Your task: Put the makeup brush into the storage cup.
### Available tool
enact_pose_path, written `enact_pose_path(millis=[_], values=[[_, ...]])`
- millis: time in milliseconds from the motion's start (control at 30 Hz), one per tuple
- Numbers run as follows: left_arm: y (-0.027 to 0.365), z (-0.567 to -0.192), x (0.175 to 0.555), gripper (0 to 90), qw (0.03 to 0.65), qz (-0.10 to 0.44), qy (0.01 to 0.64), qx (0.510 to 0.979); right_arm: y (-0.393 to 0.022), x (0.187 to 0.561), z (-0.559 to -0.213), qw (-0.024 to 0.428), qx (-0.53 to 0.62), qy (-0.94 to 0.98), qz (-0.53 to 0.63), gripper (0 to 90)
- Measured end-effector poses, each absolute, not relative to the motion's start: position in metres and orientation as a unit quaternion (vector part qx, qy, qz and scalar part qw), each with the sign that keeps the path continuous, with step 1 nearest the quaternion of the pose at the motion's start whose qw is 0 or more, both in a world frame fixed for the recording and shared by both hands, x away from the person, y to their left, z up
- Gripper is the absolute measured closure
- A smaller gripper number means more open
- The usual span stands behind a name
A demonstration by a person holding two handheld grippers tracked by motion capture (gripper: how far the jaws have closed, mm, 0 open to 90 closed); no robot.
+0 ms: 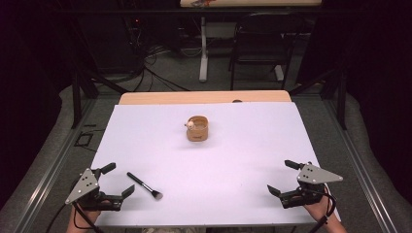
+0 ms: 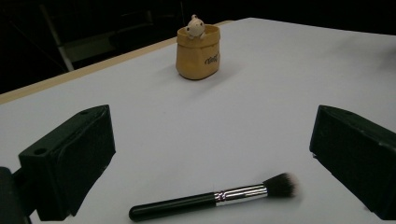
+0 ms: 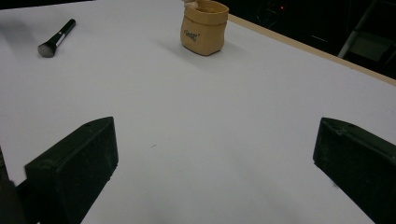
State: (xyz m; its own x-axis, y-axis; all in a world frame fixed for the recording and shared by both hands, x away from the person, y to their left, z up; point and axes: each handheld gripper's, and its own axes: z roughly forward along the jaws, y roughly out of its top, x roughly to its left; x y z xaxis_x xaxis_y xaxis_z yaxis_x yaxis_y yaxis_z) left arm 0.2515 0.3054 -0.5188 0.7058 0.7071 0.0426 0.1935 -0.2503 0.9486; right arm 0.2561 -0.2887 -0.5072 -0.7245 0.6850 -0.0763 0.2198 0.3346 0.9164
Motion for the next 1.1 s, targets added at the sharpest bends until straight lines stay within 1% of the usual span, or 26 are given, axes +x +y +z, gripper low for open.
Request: enact_pose_path(millis=[433,667,767,1100], values=[[0.3073,-0.5195,0.2528,0.8,0.534,0.234,0.301,0.755,-0.2901,0.2554,-0.5065,0.236,0.288,0.787,0.492,0.0],[0.3081,-0.5194,0.2553,0.8,0.526,0.229,0.298,0.763,-0.2907,0.2561,-0.5066,0.234,0.289,0.787,0.491,0.0],[0.3084,-0.5165,0.2549,0.9,0.513,0.241,0.294,0.77,-0.2905,0.2558,-0.5066,0.234,0.287,0.79,0.489,0.0],[0.3034,-0.5157,0.2609,1.6,0.48,0.237,0.286,0.795,-0.2905,0.255,-0.5061,0.234,0.286,0.79,0.49,0.0]])
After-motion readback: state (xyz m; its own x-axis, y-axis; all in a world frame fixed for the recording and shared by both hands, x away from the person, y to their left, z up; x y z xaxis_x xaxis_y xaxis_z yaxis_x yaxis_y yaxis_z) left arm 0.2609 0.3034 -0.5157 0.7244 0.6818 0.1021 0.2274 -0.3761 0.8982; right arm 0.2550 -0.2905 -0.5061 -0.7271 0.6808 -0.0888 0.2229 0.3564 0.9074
